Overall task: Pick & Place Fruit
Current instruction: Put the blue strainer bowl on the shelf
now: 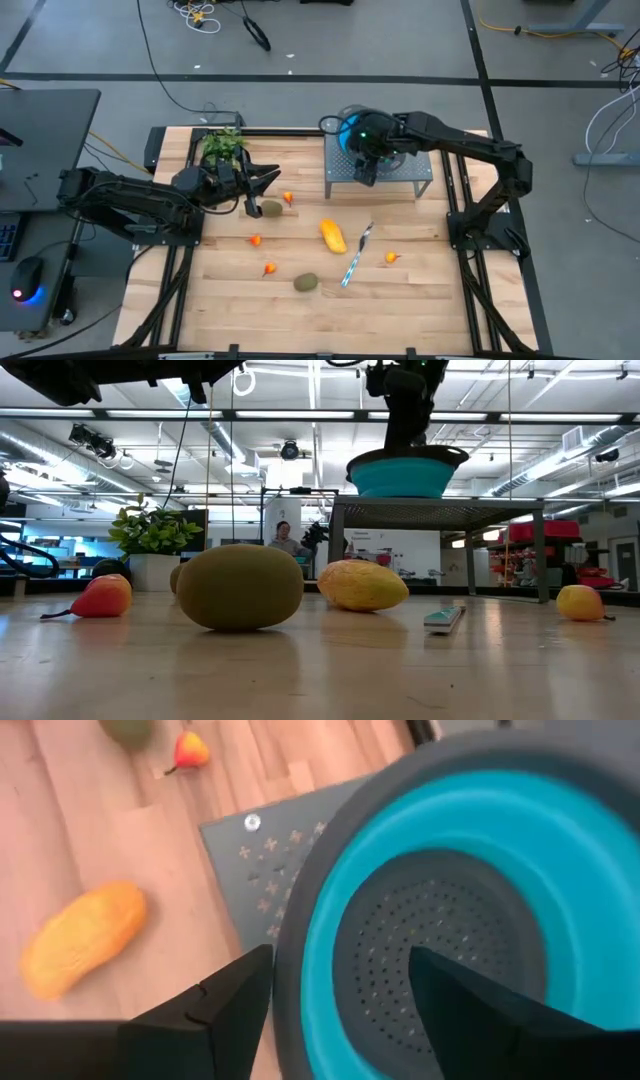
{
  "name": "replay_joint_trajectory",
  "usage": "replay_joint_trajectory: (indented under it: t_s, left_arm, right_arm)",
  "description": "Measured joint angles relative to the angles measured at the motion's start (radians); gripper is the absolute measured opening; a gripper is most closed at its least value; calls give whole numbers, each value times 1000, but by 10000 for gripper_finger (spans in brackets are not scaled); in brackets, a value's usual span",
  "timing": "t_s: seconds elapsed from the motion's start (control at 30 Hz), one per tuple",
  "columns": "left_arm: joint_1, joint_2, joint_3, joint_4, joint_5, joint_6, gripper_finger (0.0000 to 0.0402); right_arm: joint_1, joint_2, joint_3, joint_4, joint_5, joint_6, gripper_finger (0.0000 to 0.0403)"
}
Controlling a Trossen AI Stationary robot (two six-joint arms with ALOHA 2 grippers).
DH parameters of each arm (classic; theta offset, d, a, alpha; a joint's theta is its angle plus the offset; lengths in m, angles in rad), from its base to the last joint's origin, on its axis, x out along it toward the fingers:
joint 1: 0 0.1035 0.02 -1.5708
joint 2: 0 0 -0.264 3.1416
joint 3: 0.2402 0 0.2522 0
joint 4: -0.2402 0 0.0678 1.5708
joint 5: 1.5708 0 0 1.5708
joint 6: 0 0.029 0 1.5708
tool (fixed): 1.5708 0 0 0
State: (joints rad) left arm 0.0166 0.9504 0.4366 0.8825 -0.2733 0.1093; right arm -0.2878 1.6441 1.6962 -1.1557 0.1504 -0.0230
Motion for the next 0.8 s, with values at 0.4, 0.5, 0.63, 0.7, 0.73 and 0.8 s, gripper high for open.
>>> replay_joint_trajectory:
  t_s: [0.4,0.5,0.63,0.7,0.73,0.8]
  left_arm:
    - [0,0,0,-1,0,-7,71]
    - [0,0,0,-1,0,-8,71]
    - [0,0,0,-1,0,-1,71]
    - [0,0,0,-1,0,-1,71]
    - [0,0,0,-1,0,-1,71]
    - [0,0,0,-1,0,-1,71]
  right_arm:
    - [3,5,-48,-1,-4,12,177]
    - [3,5,-48,2,-4,8,158]
    - [9,5,-48,9,-4,8,112]
    - [15,5,-48,14,-4,-4,85]
    - [21,5,-48,16,-4,-12,71]
    - [33,5,-48,17,-2,-31,48]
